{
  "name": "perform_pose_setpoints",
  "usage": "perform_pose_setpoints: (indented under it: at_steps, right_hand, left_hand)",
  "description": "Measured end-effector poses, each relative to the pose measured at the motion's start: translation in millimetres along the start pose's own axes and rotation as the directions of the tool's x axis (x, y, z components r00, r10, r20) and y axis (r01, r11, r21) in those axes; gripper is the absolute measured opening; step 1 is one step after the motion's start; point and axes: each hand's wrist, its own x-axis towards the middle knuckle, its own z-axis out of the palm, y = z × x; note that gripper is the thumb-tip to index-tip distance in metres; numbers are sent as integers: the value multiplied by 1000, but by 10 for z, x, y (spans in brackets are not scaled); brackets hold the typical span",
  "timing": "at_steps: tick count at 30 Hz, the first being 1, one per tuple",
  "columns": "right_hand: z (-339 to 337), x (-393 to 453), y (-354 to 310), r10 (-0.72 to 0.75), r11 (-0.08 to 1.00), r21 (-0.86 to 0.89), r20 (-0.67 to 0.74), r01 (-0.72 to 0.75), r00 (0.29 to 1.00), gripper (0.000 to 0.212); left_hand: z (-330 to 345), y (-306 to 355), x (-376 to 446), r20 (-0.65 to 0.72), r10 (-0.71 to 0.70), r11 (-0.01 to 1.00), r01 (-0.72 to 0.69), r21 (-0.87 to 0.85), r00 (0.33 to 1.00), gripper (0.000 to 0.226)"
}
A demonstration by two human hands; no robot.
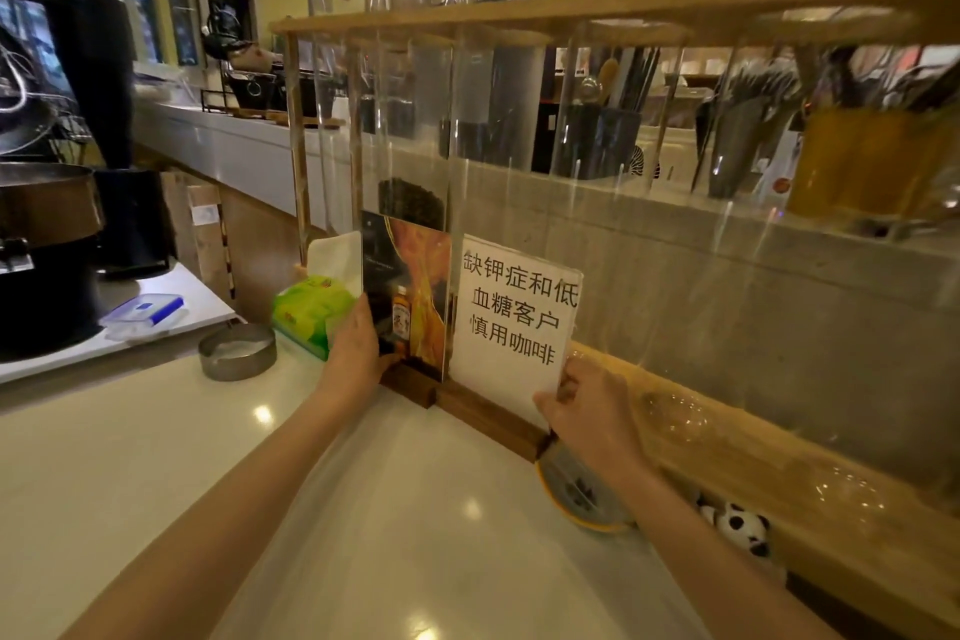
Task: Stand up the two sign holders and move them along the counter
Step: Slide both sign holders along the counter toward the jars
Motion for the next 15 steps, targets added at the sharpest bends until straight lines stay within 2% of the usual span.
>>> perform_pose_setpoints:
  at_steps: [5,9,12,15]
  right_hand:
    - [18,26,8,11,1000,16,12,-11,1000,41]
    - [-37,46,-56,21,1000,9,81,-22,996,48]
    - [-104,96,-139,35,998,45,134,-41,990,52]
    - [-223,198,-307,-16,983,185,104,-3,994,59]
  left_hand:
    - [95,-37,7,20,-53,998,53,15,998,63]
    - [82,7,-23,55,-84,994,79,80,995,65]
    - [56,107,-27,159,-142,966,102,239,977,60]
    - [-40,257,-24,311,-176,925,48,377,934,49]
